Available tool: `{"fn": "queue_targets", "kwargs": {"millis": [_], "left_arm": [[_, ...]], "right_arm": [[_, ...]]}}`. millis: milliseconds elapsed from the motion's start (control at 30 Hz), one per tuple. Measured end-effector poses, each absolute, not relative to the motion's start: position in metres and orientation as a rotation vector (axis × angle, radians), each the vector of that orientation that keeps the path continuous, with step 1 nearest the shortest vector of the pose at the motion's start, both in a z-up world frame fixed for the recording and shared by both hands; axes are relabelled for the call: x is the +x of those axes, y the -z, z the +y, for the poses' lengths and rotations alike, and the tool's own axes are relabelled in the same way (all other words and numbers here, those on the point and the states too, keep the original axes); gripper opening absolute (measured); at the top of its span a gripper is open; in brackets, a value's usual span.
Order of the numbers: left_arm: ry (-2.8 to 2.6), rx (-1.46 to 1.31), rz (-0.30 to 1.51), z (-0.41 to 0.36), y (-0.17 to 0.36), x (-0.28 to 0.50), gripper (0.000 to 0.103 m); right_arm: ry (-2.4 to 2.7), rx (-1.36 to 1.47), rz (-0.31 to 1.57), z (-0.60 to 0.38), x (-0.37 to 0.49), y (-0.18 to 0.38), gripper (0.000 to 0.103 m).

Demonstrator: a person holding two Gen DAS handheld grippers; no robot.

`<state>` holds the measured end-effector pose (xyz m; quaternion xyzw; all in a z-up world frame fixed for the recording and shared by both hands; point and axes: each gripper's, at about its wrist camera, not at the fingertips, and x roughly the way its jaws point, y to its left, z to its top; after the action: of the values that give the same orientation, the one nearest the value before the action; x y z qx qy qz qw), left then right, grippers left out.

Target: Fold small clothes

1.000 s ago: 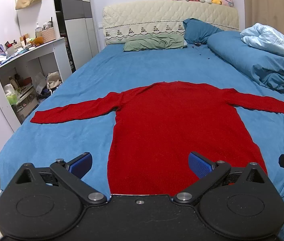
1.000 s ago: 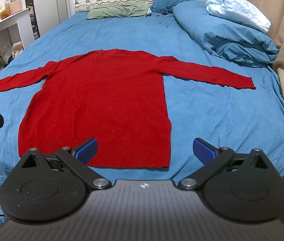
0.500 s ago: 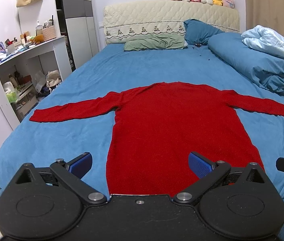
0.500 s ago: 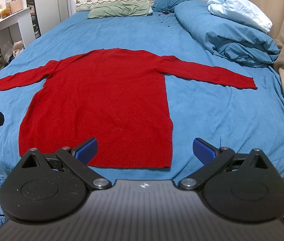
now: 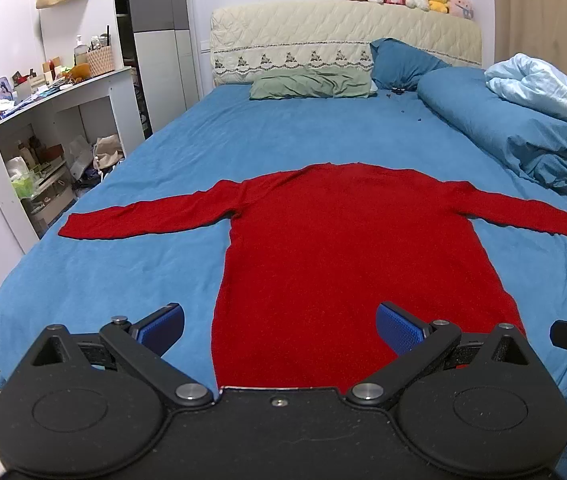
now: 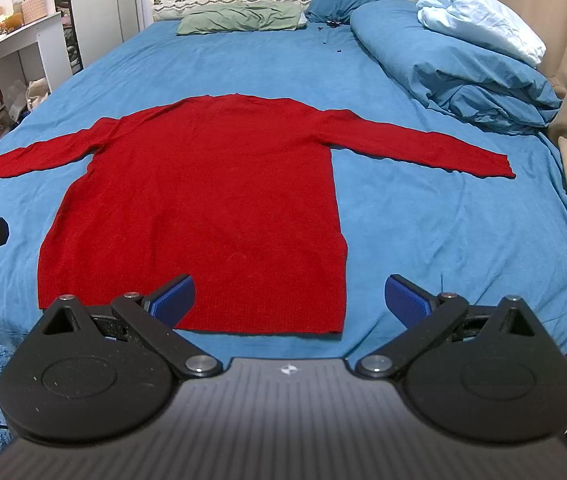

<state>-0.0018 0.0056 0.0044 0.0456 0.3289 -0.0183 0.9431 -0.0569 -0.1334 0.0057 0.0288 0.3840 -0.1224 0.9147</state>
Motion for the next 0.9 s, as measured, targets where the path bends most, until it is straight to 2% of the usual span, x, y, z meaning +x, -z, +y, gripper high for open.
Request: {"fn": "queue_targets", "kwargs": {"millis": [900], "left_arm": [[0.032,0.096,0.669,0.0043,-0.0045,-0.0015,0.103]], "right_arm": [[0.248,0.055,0.790,-0.1223,-0.0556,-0.0067,0.103]]}}
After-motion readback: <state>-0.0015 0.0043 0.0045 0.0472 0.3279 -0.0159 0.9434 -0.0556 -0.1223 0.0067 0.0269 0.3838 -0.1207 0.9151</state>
